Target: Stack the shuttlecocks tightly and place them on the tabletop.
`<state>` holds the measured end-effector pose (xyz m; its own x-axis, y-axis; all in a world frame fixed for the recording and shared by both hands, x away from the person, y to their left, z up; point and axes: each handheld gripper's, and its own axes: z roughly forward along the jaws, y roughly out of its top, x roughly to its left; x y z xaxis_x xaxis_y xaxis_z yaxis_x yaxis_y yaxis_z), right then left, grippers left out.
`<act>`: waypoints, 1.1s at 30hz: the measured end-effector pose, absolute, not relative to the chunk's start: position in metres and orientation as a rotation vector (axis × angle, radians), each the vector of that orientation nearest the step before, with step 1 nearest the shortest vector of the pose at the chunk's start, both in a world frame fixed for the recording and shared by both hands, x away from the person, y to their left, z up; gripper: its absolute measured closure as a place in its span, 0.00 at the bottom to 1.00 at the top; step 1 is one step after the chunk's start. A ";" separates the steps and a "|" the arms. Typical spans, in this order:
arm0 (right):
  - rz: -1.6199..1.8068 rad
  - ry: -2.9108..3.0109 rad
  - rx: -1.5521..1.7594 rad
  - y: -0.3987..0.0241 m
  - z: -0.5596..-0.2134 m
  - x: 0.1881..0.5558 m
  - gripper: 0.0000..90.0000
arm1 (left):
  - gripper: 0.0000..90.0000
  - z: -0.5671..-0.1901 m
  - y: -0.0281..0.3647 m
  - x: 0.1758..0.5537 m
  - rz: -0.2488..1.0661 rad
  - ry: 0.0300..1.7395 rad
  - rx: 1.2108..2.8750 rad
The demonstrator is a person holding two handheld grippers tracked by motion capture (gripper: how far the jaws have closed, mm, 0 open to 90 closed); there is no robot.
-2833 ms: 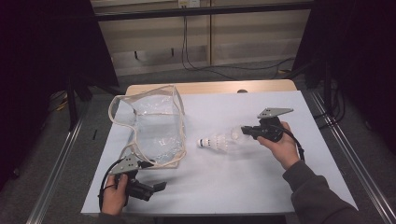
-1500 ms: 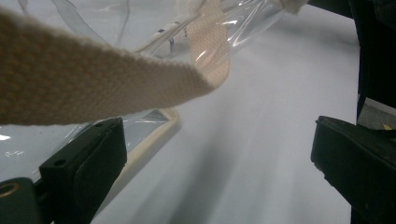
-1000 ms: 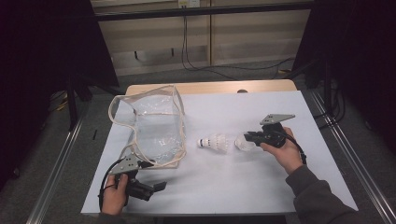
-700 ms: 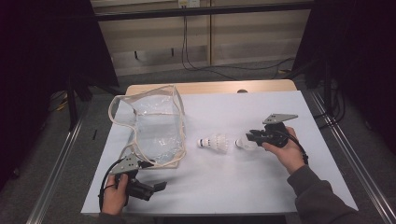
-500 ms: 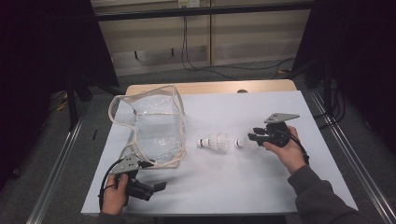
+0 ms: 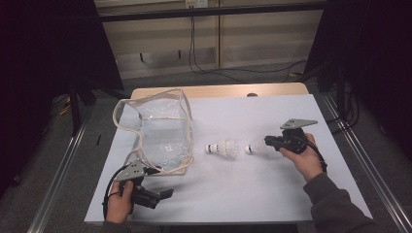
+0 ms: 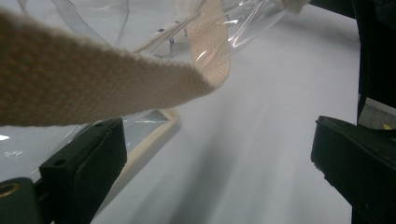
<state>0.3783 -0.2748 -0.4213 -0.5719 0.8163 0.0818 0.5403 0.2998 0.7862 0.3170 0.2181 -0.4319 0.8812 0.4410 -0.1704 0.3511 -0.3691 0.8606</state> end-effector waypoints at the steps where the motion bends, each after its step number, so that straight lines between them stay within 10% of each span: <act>1: 1.160 2.247 1.228 -0.275 -0.422 0.378 0.99 | 0.04 -0.432 0.218 0.317 0.107 0.578 1.990; 33: 1.174 2.227 1.242 -0.284 -0.426 0.369 0.99 | 0.04 -0.432 0.218 0.317 0.104 0.579 1.988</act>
<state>0.3692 -0.2835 -0.4258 -0.5641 0.8197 0.0992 0.5452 0.2796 0.7903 0.3166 0.2179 -0.4320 0.8806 0.4410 -0.1735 0.3529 -0.3658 0.8612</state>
